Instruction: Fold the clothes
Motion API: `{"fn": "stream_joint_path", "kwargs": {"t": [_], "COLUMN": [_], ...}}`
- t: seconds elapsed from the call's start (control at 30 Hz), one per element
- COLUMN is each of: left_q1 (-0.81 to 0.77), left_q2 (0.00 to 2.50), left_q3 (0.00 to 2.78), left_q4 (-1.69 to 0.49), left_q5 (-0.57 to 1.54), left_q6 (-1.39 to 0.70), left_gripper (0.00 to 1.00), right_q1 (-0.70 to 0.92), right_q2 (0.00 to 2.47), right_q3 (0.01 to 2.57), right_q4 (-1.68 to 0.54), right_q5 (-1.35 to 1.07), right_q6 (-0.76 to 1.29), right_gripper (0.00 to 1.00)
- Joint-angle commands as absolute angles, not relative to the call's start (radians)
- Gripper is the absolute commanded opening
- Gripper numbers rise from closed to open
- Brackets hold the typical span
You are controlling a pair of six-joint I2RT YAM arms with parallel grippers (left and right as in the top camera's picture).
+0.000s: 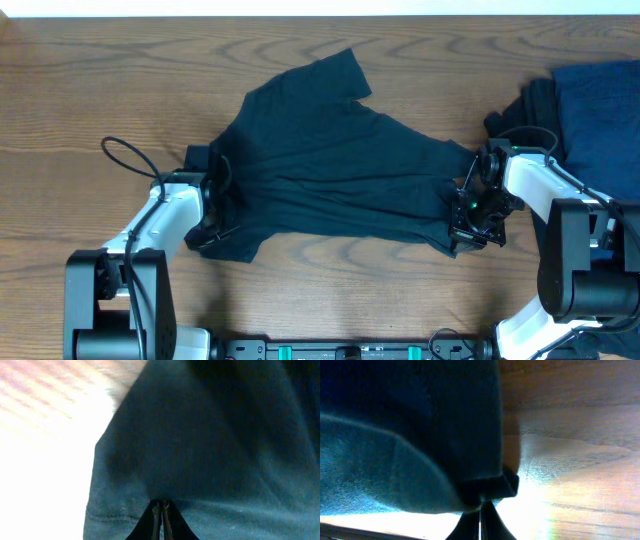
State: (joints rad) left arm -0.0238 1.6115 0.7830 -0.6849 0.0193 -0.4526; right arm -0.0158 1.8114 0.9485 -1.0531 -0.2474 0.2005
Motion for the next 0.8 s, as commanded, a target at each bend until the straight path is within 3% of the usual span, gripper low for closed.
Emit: {"fn": "stream_joint_path", "kwargs": {"t": [0.0, 0.1, 0.27, 0.47, 0.77], "left_q1": [0.017, 0.056, 0.15, 0.218, 0.246], "left_q2": [1.666, 1.666, 1.666, 1.666, 1.666], "left_q3": [0.71, 0.71, 0.71, 0.71, 0.714], "left_q4": [-0.711, -0.743, -0.793, -0.842, -0.86], "left_q5": [-0.095, -0.065, 0.194, 0.194, 0.191], "left_q6": [-0.474, -0.542, -0.543, -0.478, -0.452], "left_gripper": [0.07, 0.09, 0.1, 0.11, 0.11], "right_q1": [-0.021, -0.022, -0.022, -0.022, -0.022], "right_q2": [1.797, 1.797, 1.797, 1.797, 1.797], "right_q3": [0.948, 0.948, 0.948, 0.948, 1.009], "right_q4": [-1.047, -1.047, -1.042, -1.044, -1.111], "right_q5": [-0.231, -0.191, -0.134, -0.096, -0.034], "right_q6": [0.19, 0.214, 0.255, 0.271, 0.34], "right_gripper": [0.04, 0.05, 0.08, 0.31, 0.39]}}
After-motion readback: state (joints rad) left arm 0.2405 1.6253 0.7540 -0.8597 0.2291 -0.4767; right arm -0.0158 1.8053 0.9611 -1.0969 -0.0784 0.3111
